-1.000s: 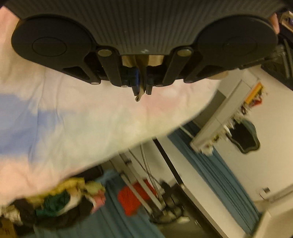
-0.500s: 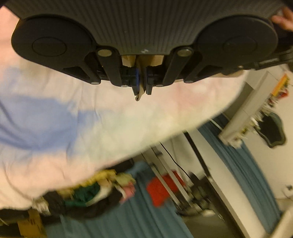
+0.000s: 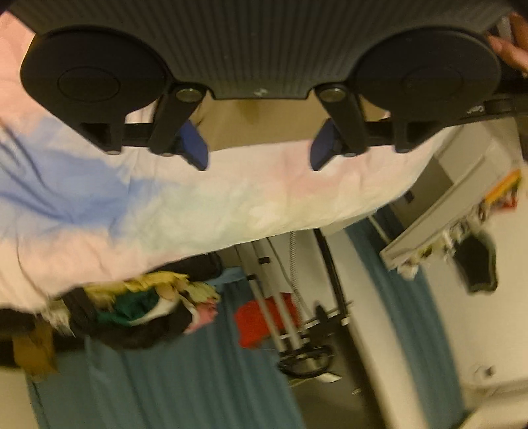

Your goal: Fold clothes

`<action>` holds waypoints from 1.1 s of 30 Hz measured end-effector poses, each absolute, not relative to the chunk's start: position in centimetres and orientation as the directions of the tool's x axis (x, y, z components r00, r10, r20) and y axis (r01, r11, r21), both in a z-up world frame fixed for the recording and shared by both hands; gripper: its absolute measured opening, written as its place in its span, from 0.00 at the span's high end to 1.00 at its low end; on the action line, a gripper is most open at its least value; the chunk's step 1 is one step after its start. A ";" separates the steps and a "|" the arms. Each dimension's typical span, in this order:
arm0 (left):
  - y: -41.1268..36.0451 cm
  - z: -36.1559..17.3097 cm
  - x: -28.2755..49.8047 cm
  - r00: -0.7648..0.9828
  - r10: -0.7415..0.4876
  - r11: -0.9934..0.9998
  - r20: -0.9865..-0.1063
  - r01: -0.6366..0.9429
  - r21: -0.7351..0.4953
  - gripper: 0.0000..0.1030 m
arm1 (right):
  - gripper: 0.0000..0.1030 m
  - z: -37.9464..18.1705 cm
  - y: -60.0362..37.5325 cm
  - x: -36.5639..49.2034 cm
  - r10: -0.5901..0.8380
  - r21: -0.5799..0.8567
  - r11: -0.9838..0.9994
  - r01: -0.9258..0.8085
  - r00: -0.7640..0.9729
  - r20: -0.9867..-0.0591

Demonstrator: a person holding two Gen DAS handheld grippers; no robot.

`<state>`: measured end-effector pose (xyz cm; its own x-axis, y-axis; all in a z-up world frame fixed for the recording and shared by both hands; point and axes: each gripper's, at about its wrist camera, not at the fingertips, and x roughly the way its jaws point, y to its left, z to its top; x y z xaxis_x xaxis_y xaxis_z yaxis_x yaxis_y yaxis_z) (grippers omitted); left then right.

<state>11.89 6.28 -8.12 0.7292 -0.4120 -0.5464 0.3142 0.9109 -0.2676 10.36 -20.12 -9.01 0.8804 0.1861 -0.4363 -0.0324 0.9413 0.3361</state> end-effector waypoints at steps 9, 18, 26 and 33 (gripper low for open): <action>4.5 -10.1 3.6 0.691 -0.389 0.917 -0.609 0.353 -0.185 0.32 | 0.78 -11.9 -16.7 5.8 0.175 0.274 0.962 -0.013 0.796 -0.579; 6.3 -11.1 2.1 0.650 -0.374 0.927 -0.661 0.262 -0.267 0.32 | 0.81 -15.6 -16.3 6.0 0.174 0.274 0.962 0.016 0.735 -0.656; 8.4 -10.4 -1.1 0.572 -0.558 0.817 -0.601 0.252 -0.519 0.28 | 0.81 -15.5 -16.3 6.2 0.171 0.277 0.961 0.026 0.731 -0.660; 8.2 -16.4 2.9 0.483 -0.622 0.723 -0.617 0.051 -0.689 0.27 | 0.81 -15.4 -16.6 6.3 0.177 0.296 0.955 0.036 0.729 -0.661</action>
<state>2.92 8.18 -16.37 0.4831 -0.6216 -0.6166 0.0514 0.7232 -0.6887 6.27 -16.56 -15.42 0.7288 0.1772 -0.6614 0.0362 0.9546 0.2956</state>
